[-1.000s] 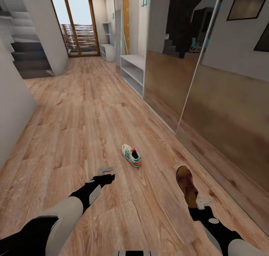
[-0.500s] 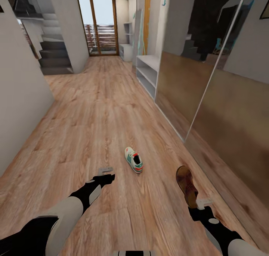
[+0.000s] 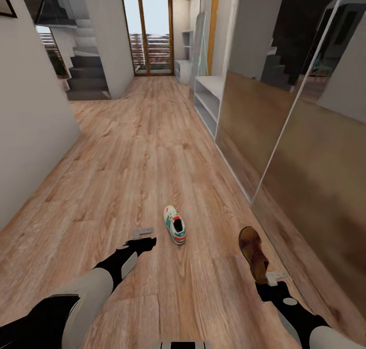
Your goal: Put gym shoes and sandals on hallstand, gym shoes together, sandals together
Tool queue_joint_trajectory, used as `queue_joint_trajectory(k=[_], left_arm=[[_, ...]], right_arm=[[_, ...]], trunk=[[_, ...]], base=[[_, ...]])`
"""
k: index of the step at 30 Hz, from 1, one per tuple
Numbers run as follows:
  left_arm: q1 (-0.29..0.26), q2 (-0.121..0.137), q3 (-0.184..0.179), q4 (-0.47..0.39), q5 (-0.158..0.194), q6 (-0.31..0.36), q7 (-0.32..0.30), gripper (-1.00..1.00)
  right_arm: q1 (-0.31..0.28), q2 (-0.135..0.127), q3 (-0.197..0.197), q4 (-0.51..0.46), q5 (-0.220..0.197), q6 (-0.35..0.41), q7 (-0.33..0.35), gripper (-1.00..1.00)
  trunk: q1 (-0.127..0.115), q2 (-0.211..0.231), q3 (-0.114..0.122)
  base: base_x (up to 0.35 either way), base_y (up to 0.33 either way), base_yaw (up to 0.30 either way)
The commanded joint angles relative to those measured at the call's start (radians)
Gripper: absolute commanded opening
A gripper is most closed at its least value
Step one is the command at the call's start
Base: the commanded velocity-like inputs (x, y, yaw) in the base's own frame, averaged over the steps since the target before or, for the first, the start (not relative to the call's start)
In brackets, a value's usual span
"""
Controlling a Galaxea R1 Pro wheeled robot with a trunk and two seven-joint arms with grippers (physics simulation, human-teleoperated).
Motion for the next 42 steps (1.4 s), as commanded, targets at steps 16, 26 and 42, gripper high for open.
queue_joint_trajectory(k=[16,26,42], left_arm=[[0.0,-0.005,0.005,0.0,0.01,0.001,0.001,1.0],[0.0,-0.005,0.005,0.0,0.01,0.001,0.001,1.0],[0.0,-0.026,0.051,-0.004,0.012,0.004,0.0,1.0]], right_arm=[[0.003,0.008,0.011,0.0,0.001,-0.004,-0.001,-1.0],[0.003,0.008,0.011,0.0,0.001,-0.004,-0.001,-1.0],[0.003,0.026,0.013,0.001,0.002,-0.003,-0.001,-1.0]], trunk=[[0.0,0.0,-0.001],[0.0,0.0,-0.001],[0.0,0.0,-0.001]], base=[[0.037,-0.087,0.001],[0.0,0.0,0.0],[0.088,0.0,0.0]])
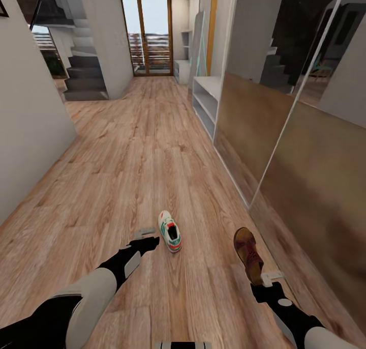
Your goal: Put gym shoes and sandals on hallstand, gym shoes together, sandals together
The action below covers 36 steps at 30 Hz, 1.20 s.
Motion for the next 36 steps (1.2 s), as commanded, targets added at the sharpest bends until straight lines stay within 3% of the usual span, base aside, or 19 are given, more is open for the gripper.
queue_joint_trajectory(k=[1,2,6,22,23,25,26,29,30,34,35,36], left_arm=[[0.0,-0.001,0.01,-0.001,0.009,0.003,0.001,1.0],[0.0,-0.001,0.028,-0.001,0.009,0.003,0.001,1.0],[0.0,-0.002,0.037,-0.001,0.01,0.003,0.002,1.0],[0.0,-0.007,0.036,0.001,0.011,0.002,-0.001,1.0],[0.0,-0.016,0.035,-0.032,0.012,0.014,0.007,1.0],[-0.015,-0.033,0.051,-0.237,0.055,0.184,0.127,1.0],[-0.061,-0.037,0.055,-0.317,0.09,0.307,0.217,1.0],[-0.205,-0.04,0.058,-0.375,0.143,0.444,0.336,1.0],[-0.331,-0.04,0.06,-0.354,0.167,0.497,0.39,1.0],[-0.598,-0.04,0.063,-0.218,0.193,0.552,0.448,1.0],[-0.695,-0.04,0.066,-0.162,0.201,0.564,0.462,1.0],[-0.728,-0.041,0.071,-0.141,0.203,0.566,0.468,1.0]], right_arm=[[-0.001,0.002,0.007,0.001,-0.01,-0.003,-0.003,-1.0],[-0.001,0.005,0.007,0.001,-0.01,-0.003,-0.003,-1.0],[-0.001,0.014,0.007,0.006,-0.01,-0.003,-0.003,-1.0],[-0.001,0.018,0.007,0.007,-0.009,-0.003,-0.003,-1.0],[-0.001,0.018,0.007,0.007,-0.009,-0.003,-0.003,-1.0],[-0.001,0.024,0.007,0.008,-0.008,-0.003,-0.003,-1.0],[-0.001,0.027,0.007,0.008,-0.008,-0.003,-0.003,-1.0],[-0.001,0.03,0.007,0.008,-0.008,-0.003,-0.004,-1.0],[-0.001,0.031,0.007,0.008,-0.008,-0.003,-0.004,-1.0],[-0.001,0.032,0.008,0.008,-0.008,-0.003,-0.004,-1.0],[-0.001,0.033,0.008,0.008,-0.008,-0.004,-0.004,-1.0],[-0.001,0.033,0.008,0.008,-0.008,-0.004,-0.004,-1.0]], trunk=[[0.0,0.0,-0.001],[0.0,0.0,-0.001],[0.0,0.0,-0.001],[0.0,0.0,-0.001],[0.0,0.0,-0.001],[0.0,0.0,-0.001],[0.0,0.0,-0.001],[0.0,0.0,-0.001],[0.0,0.0,-0.001],[0.0,0.0,-0.001],[0.0,0.0,-0.001],[0.0,0.0,-0.001]], base=[[0.065,0.0,0.0],[0.089,0.0,0.0],[0.234,0.0,0.0],[0.149,0.0,0.0],[0.004,0.0,0.0],[0.002,0.0,0.0],[0.0,0.0,0.0],[0.0,0.0,0.0],[0.0,0.0,0.0],[0.0,0.0,0.0],[0.0,0.0,0.0],[0.0,0.0,0.0]])
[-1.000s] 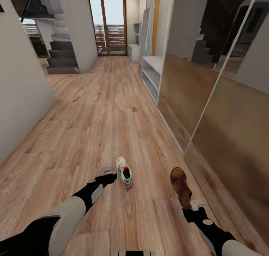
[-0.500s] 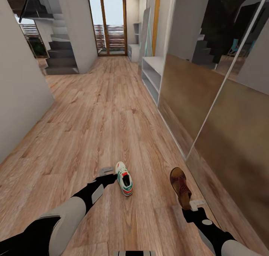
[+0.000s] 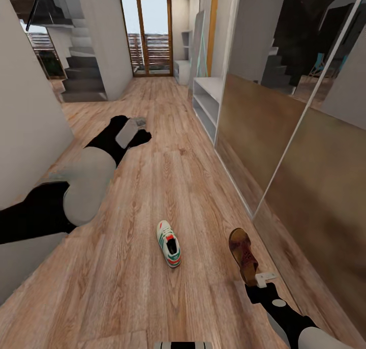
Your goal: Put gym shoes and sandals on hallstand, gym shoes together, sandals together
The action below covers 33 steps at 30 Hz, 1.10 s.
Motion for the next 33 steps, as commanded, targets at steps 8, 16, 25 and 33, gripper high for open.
queue_joint_trajectory(k=[8,16,25,33], left_arm=[[-0.01,-0.019,0.032,0.241,0.018,-0.291,0.025,1.0],[0.223,-0.019,0.036,0.292,0.019,-0.466,-0.066,1.0],[0.353,-0.019,0.036,0.297,0.021,-0.485,-0.194,1.0],[0.37,-0.019,0.037,0.297,0.128,-0.485,-0.245,1.0]], right_arm=[[0.0,0.0,0.008,0.001,-0.01,-0.004,-0.003,-1.0],[0.0,0.001,0.008,0.0,-0.01,-0.004,-0.004,-1.0],[0.0,0.001,0.008,0.001,-0.01,-0.004,-0.004,-1.0],[0.0,0.001,0.008,0.001,-0.01,-0.004,-0.004,-1.0]], trunk=[[0.0,0.0,-0.001],[0.0,0.0,-0.001],[0.0,0.0,-0.001],[0.0,0.0,-0.001]], base=[[0.0,0.0,0.0],[0.0,0.0,0.0],[0.0,0.0,0.0],[0.001,-0.002,0.0]])
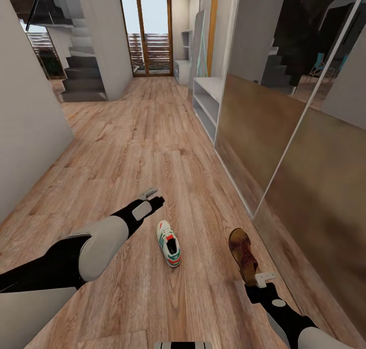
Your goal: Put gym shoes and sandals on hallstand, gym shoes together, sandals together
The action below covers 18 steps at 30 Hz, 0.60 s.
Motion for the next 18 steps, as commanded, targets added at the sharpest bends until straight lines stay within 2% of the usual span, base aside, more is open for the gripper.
queue_joint_trajectory(k=[1,6,12,18], left_arm=[[0.002,0.0,0.008,-0.002,0.005,0.005,0.003,1.0],[0.007,0.0,0.008,-0.002,0.036,0.007,-0.029,1.0],[0.008,0.0,0.009,-0.002,0.04,0.008,-0.04,1.0],[0.008,0.0,0.009,-0.002,0.04,0.008,-0.043,1.0]], right_arm=[[-0.001,-0.001,0.008,0.001,-0.01,-0.003,-0.003,-1.0],[-0.001,-0.001,0.008,0.001,-0.01,-0.003,-0.003,-1.0],[-0.001,0.002,0.008,0.002,-0.01,-0.002,-0.003,-1.0],[-0.001,0.024,0.009,0.035,-0.009,-0.003,-0.003,-1.0]], trunk=[[0.0,0.0,-0.001],[0.0,0.0,-0.001],[0.0,0.0,-0.001],[0.0,0.0,-0.001]], base=[[0.027,-0.051,0.0],[0.08,-0.132,0.0],[0.021,-0.034,0.0],[0.007,-0.143,0.0]])
